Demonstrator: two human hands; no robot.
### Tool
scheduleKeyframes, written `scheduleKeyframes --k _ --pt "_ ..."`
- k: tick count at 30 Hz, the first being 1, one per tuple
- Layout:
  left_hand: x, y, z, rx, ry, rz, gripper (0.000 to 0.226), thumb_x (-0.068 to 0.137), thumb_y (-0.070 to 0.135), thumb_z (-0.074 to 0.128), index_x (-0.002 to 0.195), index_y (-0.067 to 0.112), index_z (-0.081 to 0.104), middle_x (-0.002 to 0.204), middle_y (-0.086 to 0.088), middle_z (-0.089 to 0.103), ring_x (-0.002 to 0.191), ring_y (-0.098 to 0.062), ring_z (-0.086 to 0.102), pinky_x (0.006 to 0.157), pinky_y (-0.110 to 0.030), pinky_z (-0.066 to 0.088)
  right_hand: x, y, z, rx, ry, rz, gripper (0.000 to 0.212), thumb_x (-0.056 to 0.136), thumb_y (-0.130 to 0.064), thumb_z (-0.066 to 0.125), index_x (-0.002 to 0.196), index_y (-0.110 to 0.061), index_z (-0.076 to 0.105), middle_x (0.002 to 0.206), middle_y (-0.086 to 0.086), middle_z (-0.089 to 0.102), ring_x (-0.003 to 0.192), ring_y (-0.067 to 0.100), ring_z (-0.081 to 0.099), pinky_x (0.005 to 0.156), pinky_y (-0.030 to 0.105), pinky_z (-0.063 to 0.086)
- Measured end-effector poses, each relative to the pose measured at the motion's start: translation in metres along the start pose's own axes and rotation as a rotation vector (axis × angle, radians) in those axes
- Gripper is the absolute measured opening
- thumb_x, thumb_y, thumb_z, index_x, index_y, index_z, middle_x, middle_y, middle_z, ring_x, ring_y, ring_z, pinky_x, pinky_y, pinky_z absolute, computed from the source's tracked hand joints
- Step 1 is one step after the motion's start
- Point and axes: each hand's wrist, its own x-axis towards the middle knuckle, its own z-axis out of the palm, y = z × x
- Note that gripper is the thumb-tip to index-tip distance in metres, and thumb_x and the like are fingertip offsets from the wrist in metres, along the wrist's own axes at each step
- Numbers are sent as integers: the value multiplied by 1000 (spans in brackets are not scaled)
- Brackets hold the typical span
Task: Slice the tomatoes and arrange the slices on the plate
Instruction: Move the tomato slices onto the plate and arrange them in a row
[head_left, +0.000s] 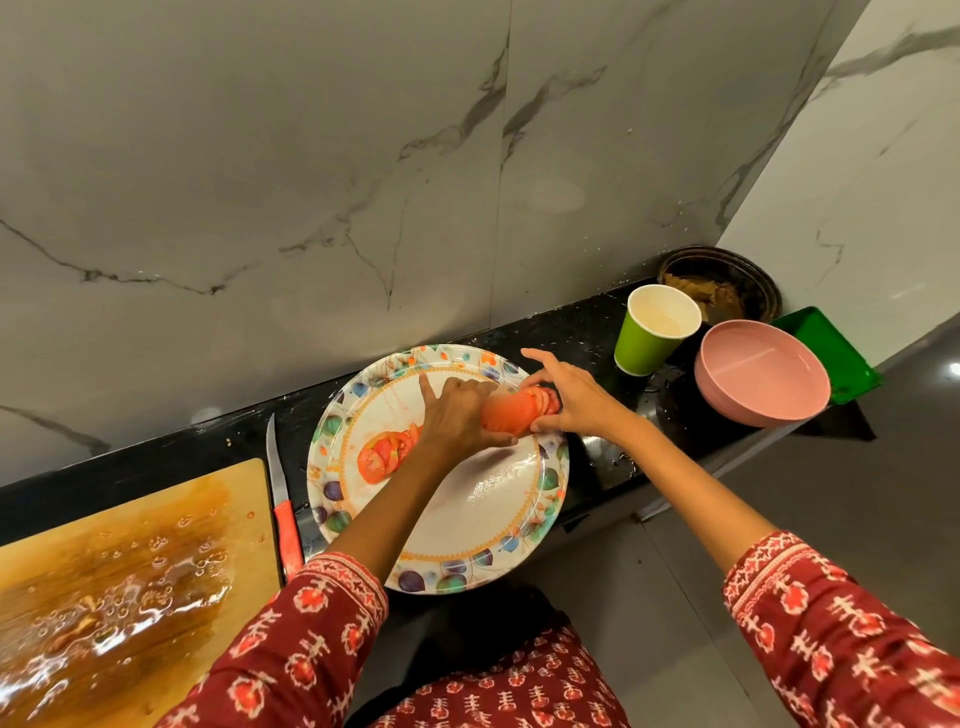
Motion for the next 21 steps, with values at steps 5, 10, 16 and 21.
scheduleKeyframes --k 5,10,16,21 --pt "5 12 7 39 59 41 64 79 57 59 134 28 43 137 0 49 133 -21 33 107 -60 -14 -2 5 3 14 25 -9 101 69 -28 80 146 -22 16 126 -5 60 124 21 46 111 48 24" --pt "7 14 12 -5 59 33 61 80 54 60 132 27 43 136 -1 49 131 -21 34 108 -60 -12 -9 14 -3 56 28 24 105 69 -21 81 148 -23 12 130 -5 55 127 20 41 110 45 24" --pt "14 23 12 -19 98 52 64 76 61 59 129 28 46 131 -1 53 129 -21 36 107 -61 -11 -8 23 -2 106 54 27 100 72 -24 79 147 -23 14 118 -3 65 123 19 50 110 46 32" --pt "15 28 13 5 127 47 56 82 60 52 127 26 49 128 -1 55 128 -20 38 106 -60 -15 -5 25 -5 115 51 24 99 71 -26 80 147 -23 16 117 -4 66 124 18 51 112 42 30"
